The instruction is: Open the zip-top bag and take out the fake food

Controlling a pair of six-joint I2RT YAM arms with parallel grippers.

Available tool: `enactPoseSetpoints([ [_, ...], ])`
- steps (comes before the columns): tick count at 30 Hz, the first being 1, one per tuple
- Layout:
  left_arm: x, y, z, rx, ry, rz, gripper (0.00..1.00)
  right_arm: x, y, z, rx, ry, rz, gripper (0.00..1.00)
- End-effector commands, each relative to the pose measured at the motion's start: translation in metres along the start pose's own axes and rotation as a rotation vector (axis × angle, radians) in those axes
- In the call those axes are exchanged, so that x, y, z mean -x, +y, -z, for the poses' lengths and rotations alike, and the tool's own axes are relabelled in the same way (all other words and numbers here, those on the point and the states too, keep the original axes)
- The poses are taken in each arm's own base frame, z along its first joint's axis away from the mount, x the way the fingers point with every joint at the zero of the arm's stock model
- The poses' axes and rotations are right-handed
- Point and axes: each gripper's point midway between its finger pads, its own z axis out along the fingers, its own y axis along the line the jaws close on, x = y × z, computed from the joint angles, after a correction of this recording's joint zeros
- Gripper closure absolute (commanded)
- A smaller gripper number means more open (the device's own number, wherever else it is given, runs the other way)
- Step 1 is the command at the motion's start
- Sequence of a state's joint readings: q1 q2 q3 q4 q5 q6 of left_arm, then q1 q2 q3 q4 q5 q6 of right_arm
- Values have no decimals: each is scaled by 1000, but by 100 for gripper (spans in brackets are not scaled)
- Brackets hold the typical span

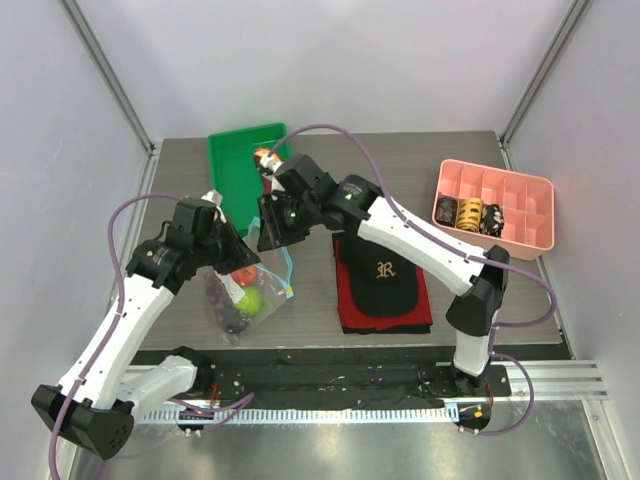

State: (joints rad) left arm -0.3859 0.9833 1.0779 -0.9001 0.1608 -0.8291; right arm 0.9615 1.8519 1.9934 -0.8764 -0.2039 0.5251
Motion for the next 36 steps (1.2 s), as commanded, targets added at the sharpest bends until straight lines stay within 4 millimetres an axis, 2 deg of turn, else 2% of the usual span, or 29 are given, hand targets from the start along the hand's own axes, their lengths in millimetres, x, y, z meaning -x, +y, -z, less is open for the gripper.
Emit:
enactPoseSetpoints([
  [1,18,-34,15,-138,-55,-33,100,-15,-4,-48,51,9,-84,64],
  [4,21,-38,21,-153,-76,-35,100,-26,-10,-75,48,-9,-106,64],
  [6,18,-29,21,-116,-71,-29,100,-34,-20,-94,19,-11,-95,64],
  [8,13,-20,19,-82,-64,-15,100,-35,-31,-105,-21,-21,-97,63],
  [10,8,-23,18,-106,-43,-7,100,-36,-35,-113,-30,-26,-102,62],
  [13,12,-47,22,-217,-39,9,100,-36,-35,-115,-31,-27,-129,57],
  [16,19,-70,24,-303,-34,14,100,-42,-44,-112,-67,-19,-153,54],
  [18,22,-76,26,-318,-33,10,100,-46,-50,-105,-98,-12,-152,53],
  [20,24,-75,28,-310,-45,10,100,-43,-58,-93,-153,-29,-140,48],
  [21,23,-71,26,-295,-42,13,100,-42,-62,-90,-174,-36,-129,46],
  [22,18,-63,25,-261,-31,20,100,-43,-65,-88,-188,-36,-108,37],
  [23,12,-50,18,-217,-21,32,100,-46,-69,-89,-196,-29,-100,34],
  [27,-11,-18,10,-118,28,58,100,-53,-87,-106,-258,-19,-73,21],
  [28,-14,-14,11,-110,27,59,100,-54,-85,-111,-251,-20,-66,16],
  [30,-18,-4,14,-86,14,57,100,-52,-85,-122,-233,-35,-60,14],
  [36,-29,18,15,-13,21,38,100,-44,-54,-145,-122,-116,-26,2],
])
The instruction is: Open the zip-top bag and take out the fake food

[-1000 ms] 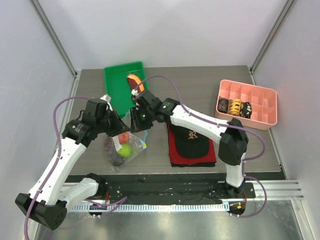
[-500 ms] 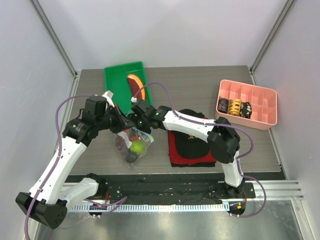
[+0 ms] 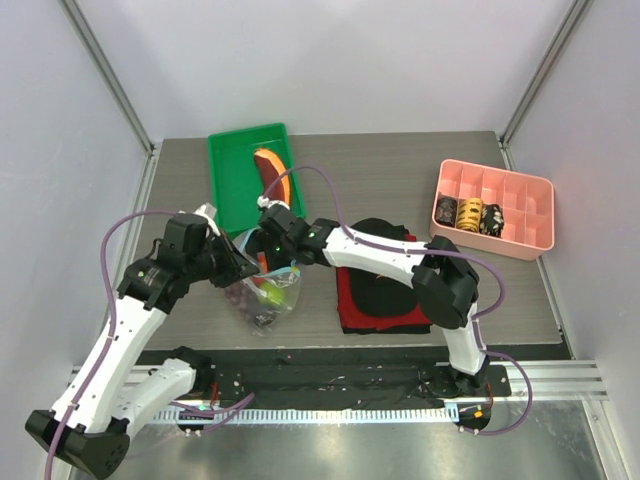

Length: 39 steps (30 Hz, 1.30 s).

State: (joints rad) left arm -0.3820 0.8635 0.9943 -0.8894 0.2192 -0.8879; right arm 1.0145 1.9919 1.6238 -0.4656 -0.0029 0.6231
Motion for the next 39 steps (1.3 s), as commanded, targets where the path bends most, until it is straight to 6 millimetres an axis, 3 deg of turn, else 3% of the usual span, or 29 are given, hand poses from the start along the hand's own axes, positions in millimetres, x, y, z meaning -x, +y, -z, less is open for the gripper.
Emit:
enactPoseSetpoints([
  [1,-9,18,3,60,10,-16,100,17,28,-13,92,-118,44,2],
  [4,-13,21,2,62,18,-16,100,8,44,-27,164,-97,52,0],
  [10,-15,16,1,33,41,-18,100,-12,38,-69,185,-100,27,0],
  [13,-18,17,2,37,50,-14,100,-7,46,-77,194,-135,29,0],
  [16,-19,19,5,44,43,-5,100,3,39,-82,144,-183,25,1],
  [19,-20,25,6,62,25,2,100,20,43,-67,135,-238,41,6],
  [20,-19,26,8,63,15,5,100,25,44,-62,134,-256,57,12],
  [21,-20,28,7,67,15,9,100,28,43,-60,128,-264,65,24],
  [23,-19,29,8,70,4,16,100,29,42,-57,120,-260,88,32],
  [24,-17,29,9,75,-8,14,100,31,44,-52,126,-259,96,50],
  [26,-14,31,11,88,-23,12,100,28,45,-43,123,-235,111,59],
  [27,-12,35,12,109,-37,10,100,33,48,-31,128,-239,112,70],
  [29,-10,39,13,129,-50,9,100,27,41,-20,95,-202,118,79],
  [33,-2,47,12,188,-82,-7,100,13,29,12,36,-108,154,93],
  [36,8,47,13,210,-113,-28,100,-7,20,43,23,-15,180,95],
  [37,12,50,12,230,-132,-33,100,-5,22,55,34,-8,179,95],
  [39,17,53,11,249,-147,-36,100,-23,27,71,74,80,179,97],
])
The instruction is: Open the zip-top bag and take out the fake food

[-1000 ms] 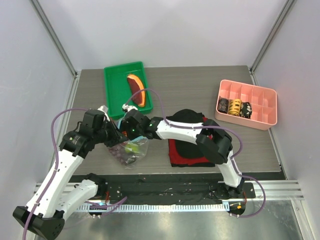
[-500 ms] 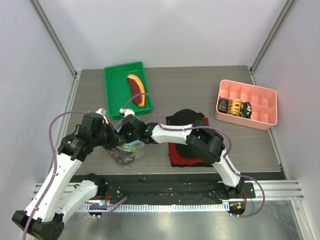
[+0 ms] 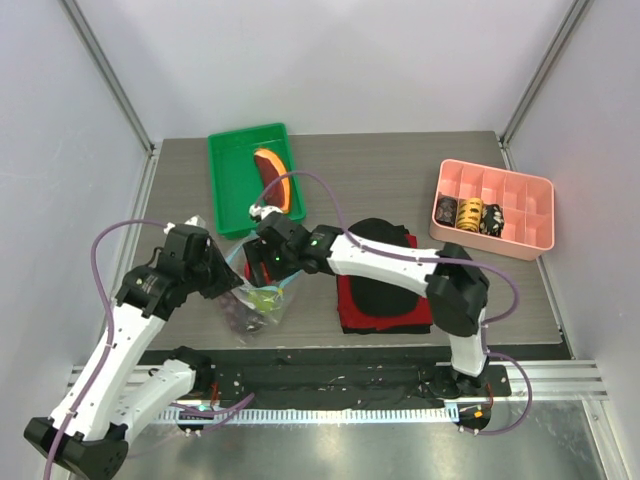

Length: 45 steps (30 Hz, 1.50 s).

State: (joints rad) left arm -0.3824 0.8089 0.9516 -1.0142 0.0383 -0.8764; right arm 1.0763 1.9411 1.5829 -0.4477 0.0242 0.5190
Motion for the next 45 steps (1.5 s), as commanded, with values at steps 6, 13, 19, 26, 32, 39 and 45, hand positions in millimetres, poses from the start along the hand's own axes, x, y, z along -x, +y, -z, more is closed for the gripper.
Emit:
enactPoseSetpoints([
  [6,12,20,-8,125,-46,-31,100,48,30,131,120,-109,53,96],
  [13,-13,19,-16,54,29,7,100,175,15,123,10,-422,10,97],
  [19,-32,12,-18,-24,108,13,100,228,-48,18,-31,-465,-66,96],
  [26,-22,1,-3,-93,39,9,100,220,-81,-71,-49,-400,-12,89],
  [32,-21,7,9,-97,-7,12,100,203,-94,-69,-107,-334,-60,19],
  [39,-23,5,5,-119,-2,-10,100,159,-64,16,-110,-140,-136,0],
  [45,-15,-6,6,-134,0,-26,100,61,10,99,-28,6,22,4],
])
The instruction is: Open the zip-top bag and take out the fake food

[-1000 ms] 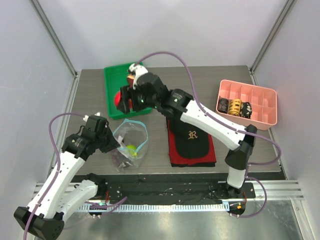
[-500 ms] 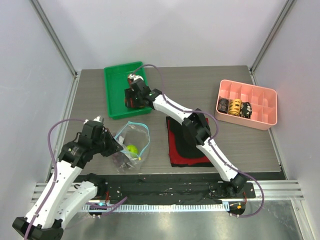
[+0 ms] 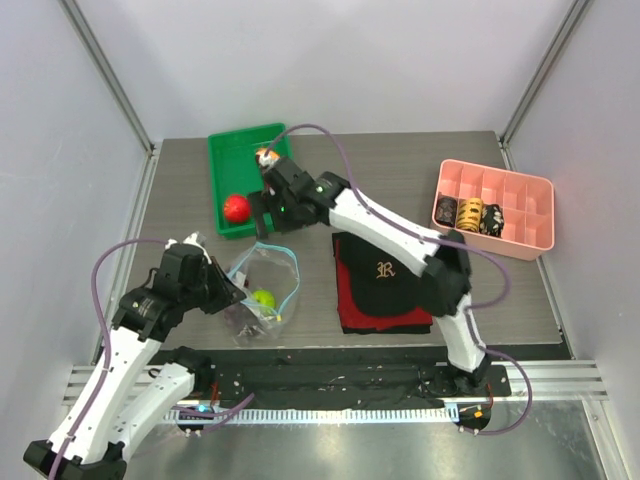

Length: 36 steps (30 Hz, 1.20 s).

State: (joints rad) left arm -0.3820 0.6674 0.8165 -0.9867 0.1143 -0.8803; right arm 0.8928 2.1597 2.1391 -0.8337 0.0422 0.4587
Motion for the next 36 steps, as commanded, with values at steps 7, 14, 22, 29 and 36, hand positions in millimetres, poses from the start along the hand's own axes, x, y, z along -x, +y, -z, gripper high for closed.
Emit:
enactPoseSetpoints([
  [7,21,-32,18,-103,-59,-42,100,-96,81,132,201,0,42,28],
  [14,29,-50,29,-161,-73,-50,100,-103,75,93,149,-2,63,45],
  [22,42,-89,40,-301,-77,-56,100,-94,83,67,179,56,67,50],
  [29,67,-122,43,-348,-100,-62,100,-116,71,62,166,106,109,39],
  [36,47,-61,34,-126,-91,-36,100,-134,81,44,178,123,110,28],
])
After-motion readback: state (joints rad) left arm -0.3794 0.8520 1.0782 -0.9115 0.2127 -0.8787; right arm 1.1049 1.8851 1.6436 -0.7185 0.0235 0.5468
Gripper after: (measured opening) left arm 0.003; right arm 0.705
